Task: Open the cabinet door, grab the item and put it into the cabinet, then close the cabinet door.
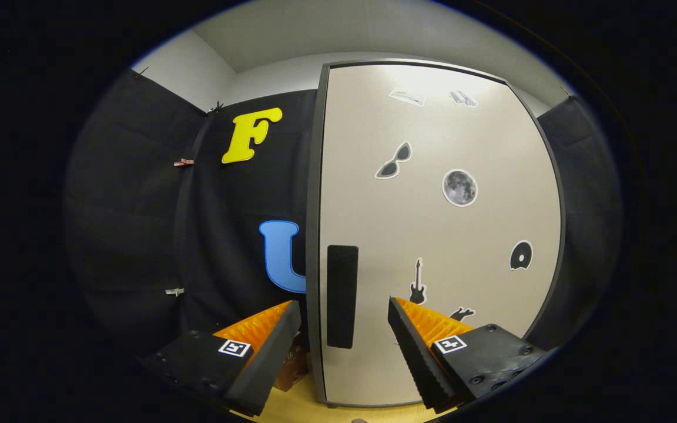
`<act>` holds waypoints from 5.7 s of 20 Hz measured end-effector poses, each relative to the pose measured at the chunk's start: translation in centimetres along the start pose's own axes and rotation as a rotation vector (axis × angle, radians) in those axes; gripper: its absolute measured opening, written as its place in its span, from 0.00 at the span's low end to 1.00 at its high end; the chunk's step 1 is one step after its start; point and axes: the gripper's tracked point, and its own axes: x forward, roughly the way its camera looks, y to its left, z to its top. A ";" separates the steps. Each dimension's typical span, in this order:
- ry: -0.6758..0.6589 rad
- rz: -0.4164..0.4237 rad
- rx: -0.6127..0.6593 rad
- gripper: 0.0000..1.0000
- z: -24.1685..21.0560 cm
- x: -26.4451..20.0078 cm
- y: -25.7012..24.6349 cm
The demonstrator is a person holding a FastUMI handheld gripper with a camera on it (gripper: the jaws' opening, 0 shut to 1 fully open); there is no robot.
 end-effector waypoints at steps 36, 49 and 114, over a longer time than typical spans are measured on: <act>0.046 -0.005 -0.011 0.28 -1.7 -2.1 -0.4; 0.051 0.241 0.009 0.28 -0.5 -12.3 -4.6; 0.988 -0.042 -0.016 0.54 -42.8 -20.0 -6.7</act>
